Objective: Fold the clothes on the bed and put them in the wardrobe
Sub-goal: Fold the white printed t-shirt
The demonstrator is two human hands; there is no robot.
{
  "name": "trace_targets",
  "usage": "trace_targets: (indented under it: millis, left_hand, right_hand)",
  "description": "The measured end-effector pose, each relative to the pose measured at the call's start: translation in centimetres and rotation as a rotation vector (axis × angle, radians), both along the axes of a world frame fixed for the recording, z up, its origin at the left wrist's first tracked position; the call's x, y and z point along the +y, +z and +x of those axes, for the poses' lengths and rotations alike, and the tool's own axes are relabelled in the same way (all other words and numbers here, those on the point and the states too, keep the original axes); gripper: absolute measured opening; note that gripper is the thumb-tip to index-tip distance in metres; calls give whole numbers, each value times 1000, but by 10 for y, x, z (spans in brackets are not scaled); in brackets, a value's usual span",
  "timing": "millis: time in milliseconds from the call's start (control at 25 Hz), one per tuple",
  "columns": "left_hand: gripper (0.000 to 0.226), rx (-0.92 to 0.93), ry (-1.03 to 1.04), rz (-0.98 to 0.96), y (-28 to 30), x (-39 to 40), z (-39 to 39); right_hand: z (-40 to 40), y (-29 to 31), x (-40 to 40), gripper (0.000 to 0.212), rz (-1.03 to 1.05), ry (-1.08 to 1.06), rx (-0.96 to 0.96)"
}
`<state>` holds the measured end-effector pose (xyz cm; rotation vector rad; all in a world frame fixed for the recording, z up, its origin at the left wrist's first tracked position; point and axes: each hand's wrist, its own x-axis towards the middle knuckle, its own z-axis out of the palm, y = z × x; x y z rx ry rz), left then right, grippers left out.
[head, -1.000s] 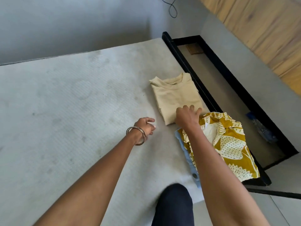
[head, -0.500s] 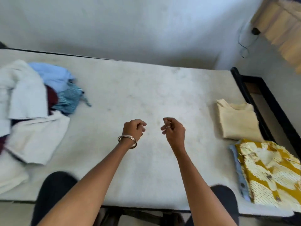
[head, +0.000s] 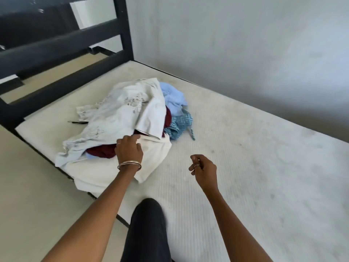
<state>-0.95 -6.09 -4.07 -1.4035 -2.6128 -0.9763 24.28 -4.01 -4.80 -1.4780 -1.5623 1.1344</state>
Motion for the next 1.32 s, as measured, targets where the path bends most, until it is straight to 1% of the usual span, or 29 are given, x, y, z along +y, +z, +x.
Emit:
trace_targets:
  millis: [80, 120, 200, 240, 280, 360, 400, 480, 520, 560, 600, 640, 680, 720, 760, 800, 880, 920, 1000, 1080, 1120, 1200, 1240, 1280, 1320]
  left_hand:
    - [43, 158, 73, -44, 7, 12, -28]
    - [53, 169, 91, -115, 10, 22, -40]
    - [75, 79, 138, -354, 10, 45, -61]
    - [77, 42, 159, -465, 8, 55, -67]
    - [67, 58, 172, -525, 6, 62, -72]
    - [32, 176, 175, -501, 7, 69, -79]
    - [28, 214, 169, -466, 8, 73, -81]
    - [30, 173, 102, -466, 9, 76, -83]
    - [44, 147, 71, -538, 10, 74, -81]
    - [63, 171, 66, -666, 9, 72, -77]
    - [71, 242, 78, -750, 4, 70, -75]
    - [60, 327, 87, -753, -2, 69, -71]
    - [43, 376, 88, -709, -2, 68, -66]
    - [34, 405, 96, -631, -2, 67, -65]
    - [33, 400, 96, -559, 1, 69, -63]
    - [34, 341, 89, -488, 8, 71, -61]
    - [36, 147, 69, -305, 27, 72, -61]
    - [35, 62, 77, -212, 35, 69, -61]
    - [32, -97, 123, -88, 54, 60, -58]
    - [33, -310, 104, 67, 74, 58, -55]
    - [34, -404, 21, 130, 90, 58, -50]
    - [37, -503, -215, 191, 128, 61, -34]
    - [33, -541, -326, 202, 146, 67, -23]
    - [25, -590, -431, 214, 168, 70, -6]
    - [16, -674, -502, 242, 188, 73, 15]
  right_hand:
    - [-30, -7, 9, 20, 3, 49, 17]
    - [-41, -10, 12, 20, 0, 69, 29]
    - [-54, -16, 14, 19, -19, 99, 37]
    - [-54, -18, 13, 21, -26, 111, 39]
    - [-52, -20, 13, 22, -30, 122, 42]
    - [-44, -20, 15, 24, -44, 125, 33]
    - [-38, -19, 18, 23, -53, 116, 26]
    - [-28, -18, 21, 22, -67, 70, 31]
    - [-24, -17, 21, 21, -77, 43, 34]
    - [-20, -15, 20, 21, -89, 33, 30]
    - [-19, -13, 18, 22, -105, 43, 19]
    - [-15, -9, 16, 22, -120, 62, 5]
    - [-11, -5, 14, 21, -133, 91, -13]
    - [-8, -1, 13, 20, -141, 122, -37]
    - [-5, 3, 13, 19, -145, 133, -56]
    - [-1, 6, 15, 20, -151, 119, -66]
    - [1, 9, 15, 23, -176, 76, -56]
    - [1, 8, 14, 23, -186, 63, -52]
    - [-4, 8, 9, 24, -199, 62, -50]
    - [-12, 7, 5, 24, -212, 69, -36]
    - [-17, 10, 2, 23, -201, 73, -19]
    - [-26, 23, 1, 19, -174, 82, 30]
    - [-29, 33, 2, 17, -150, 103, 62]
    - [-30, 46, 3, 24, -112, 153, 116]
    - [-31, 62, 4, 40, -77, 248, 189]
